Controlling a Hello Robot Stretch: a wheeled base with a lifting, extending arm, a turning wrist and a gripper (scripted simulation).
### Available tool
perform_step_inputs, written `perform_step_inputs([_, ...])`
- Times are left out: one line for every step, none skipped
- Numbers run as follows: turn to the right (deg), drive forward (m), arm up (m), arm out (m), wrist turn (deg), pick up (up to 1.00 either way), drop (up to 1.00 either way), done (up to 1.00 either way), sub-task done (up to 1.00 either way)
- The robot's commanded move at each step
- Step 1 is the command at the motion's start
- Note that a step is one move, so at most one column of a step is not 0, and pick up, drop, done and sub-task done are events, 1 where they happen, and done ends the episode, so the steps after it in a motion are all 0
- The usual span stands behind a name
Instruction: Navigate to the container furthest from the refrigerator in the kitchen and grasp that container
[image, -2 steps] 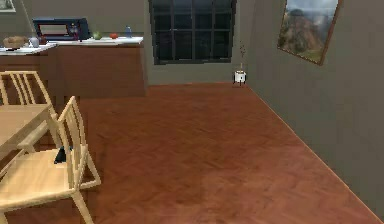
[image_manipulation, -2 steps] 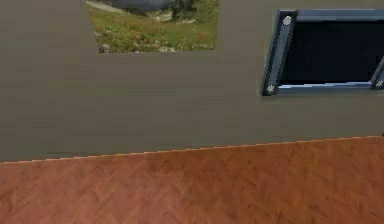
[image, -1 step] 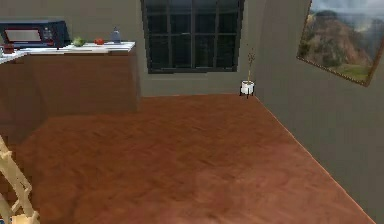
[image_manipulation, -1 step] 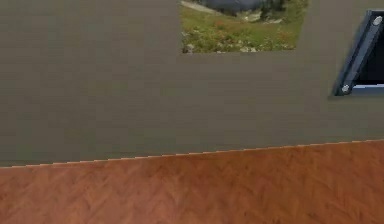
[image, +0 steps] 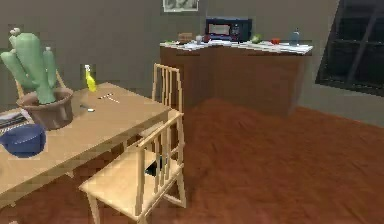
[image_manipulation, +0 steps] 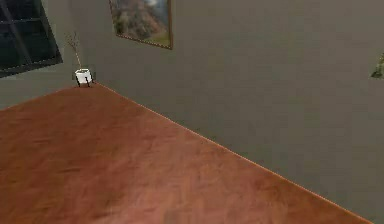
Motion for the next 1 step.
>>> perform_step_inputs([36.0, 0.00, 0.00, 0.00, 0.0, 0.00, 0.00, 0.00, 0.00])
